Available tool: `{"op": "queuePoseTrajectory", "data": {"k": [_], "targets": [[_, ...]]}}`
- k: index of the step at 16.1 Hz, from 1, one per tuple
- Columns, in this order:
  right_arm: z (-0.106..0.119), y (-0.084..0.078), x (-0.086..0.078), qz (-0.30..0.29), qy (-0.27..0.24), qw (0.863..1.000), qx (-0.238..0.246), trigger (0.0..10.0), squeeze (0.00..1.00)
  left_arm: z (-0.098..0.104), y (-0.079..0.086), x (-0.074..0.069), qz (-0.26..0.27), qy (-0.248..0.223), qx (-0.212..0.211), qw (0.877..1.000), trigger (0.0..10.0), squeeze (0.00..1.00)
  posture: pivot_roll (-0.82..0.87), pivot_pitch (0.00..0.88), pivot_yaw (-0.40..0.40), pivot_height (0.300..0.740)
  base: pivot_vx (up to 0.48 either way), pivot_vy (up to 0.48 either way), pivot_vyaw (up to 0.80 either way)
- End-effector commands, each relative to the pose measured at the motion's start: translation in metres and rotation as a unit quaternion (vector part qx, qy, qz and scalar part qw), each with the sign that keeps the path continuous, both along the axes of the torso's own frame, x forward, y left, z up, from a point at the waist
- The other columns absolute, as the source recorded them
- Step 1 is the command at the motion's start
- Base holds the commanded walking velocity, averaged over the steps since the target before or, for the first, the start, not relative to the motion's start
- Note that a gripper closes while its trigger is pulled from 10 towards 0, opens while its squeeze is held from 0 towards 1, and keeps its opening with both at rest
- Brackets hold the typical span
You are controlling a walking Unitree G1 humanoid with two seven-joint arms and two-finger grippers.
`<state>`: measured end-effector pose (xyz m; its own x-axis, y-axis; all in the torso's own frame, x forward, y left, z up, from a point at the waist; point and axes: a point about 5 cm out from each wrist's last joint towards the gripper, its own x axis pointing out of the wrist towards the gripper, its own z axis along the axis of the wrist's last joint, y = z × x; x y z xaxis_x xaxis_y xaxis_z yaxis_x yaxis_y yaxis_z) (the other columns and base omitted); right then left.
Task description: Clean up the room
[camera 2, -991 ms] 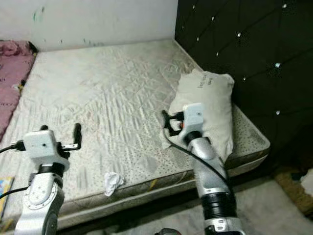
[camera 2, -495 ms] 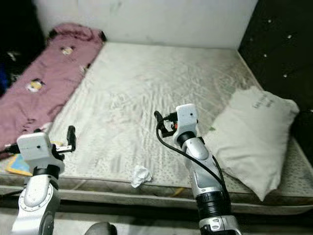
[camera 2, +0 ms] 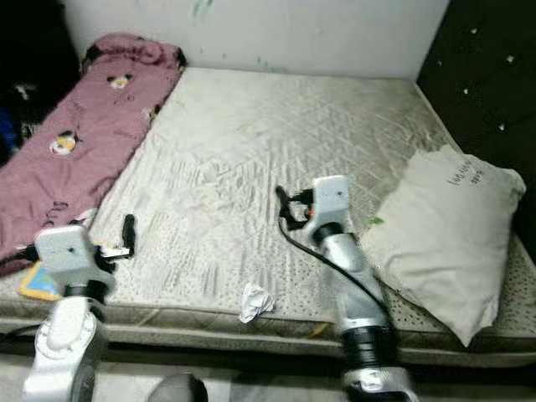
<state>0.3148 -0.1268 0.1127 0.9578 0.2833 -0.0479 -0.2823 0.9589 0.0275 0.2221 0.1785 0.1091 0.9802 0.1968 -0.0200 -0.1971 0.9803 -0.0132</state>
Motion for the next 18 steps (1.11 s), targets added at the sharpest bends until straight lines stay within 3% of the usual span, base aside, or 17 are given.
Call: {"op": "queuePoseTrajectory", "data": {"k": [1,3,6,9,13,18], "targets": [[0.0002,-0.0050,0.0016,-0.008,0.000,1.000,-0.001,10.0,0.00,0.0005,-0.0019,0.0025,-0.006,0.003,-0.003,1.000,10.0,0.00,0.00,0.000,-0.039,0.740,0.000,0.480,0.00],[0.0008,-0.0051,0.0017,-0.009,-0.001,1.000,0.002,10.0,0.00,0.0028,-0.0016,0.0026,-0.005,-0.007,0.003,1.000,10.0,0.00,0.00,0.000,-0.038,0.740,0.000,0.448,0.00],[0.0011,-0.0052,0.0024,-0.010,-0.001,1.000,0.003,10.0,0.00,0.0057,-0.0016,0.0035,-0.008,-0.007,0.031,0.999,10.0,0.00,0.00,0.000,-0.041,0.740,0.000,0.000,0.00],[0.0010,-0.0047,0.0033,-0.011,0.001,1.000,0.003,10.0,0.00,0.0059,0.0007,0.0025,-0.015,-0.018,-0.002,1.000,10.0,0.00,0.00,0.000,-0.040,0.740,0.000,0.000,0.00],[0.0004,-0.0038,0.0039,-0.013,0.003,1.000,0.005,10.0,0.00,0.0072,0.0021,0.0030,-0.015,-0.024,0.001,1.000,10.0,0.00,0.00,0.000,-0.038,0.740,0.000,0.000,0.00],[-0.0001,-0.0046,0.0040,-0.017,0.004,1.000,0.007,10.0,0.00,0.0077,0.0008,0.0037,-0.025,-0.030,-0.019,0.999,10.0,0.00,0.00,0.000,-0.037,0.740,0.000,0.000,-0.51]]}}
